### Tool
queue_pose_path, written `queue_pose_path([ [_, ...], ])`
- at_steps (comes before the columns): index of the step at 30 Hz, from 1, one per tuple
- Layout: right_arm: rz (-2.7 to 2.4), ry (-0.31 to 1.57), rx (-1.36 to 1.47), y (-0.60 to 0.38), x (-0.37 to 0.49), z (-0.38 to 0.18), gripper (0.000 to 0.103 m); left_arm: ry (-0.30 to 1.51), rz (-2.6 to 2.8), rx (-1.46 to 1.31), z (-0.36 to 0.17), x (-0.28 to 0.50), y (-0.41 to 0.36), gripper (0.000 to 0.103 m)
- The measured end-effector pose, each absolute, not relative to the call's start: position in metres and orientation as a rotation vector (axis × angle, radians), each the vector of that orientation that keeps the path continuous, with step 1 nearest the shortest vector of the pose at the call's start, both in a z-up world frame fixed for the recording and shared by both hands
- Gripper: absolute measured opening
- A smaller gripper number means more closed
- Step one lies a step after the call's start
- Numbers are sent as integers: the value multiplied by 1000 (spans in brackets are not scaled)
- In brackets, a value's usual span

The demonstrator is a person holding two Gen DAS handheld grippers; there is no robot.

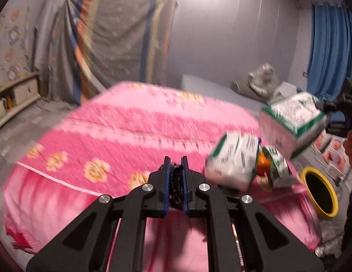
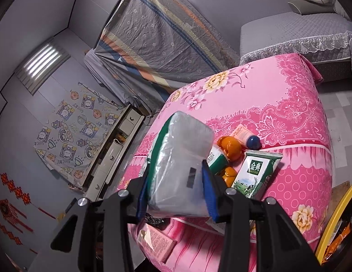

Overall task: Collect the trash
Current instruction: 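Lift the tissue pack with the right tool while the left tool grasps a black plastic bag, then carry tissue pack and black bag over the yellow bin and open both tools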

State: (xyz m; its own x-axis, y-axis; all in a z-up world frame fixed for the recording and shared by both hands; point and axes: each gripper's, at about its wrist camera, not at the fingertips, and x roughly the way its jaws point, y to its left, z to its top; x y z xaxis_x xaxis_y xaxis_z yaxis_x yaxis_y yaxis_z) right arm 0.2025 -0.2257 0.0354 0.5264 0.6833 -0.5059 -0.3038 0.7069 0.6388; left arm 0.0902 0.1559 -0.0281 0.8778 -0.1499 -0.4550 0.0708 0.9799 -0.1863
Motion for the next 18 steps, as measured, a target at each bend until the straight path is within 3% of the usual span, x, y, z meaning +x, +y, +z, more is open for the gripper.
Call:
queue_pose_path([
  [18, 576, 726, 526, -263, 170, 47, 39, 322, -200, -115, 43, 80, 100, 4],
])
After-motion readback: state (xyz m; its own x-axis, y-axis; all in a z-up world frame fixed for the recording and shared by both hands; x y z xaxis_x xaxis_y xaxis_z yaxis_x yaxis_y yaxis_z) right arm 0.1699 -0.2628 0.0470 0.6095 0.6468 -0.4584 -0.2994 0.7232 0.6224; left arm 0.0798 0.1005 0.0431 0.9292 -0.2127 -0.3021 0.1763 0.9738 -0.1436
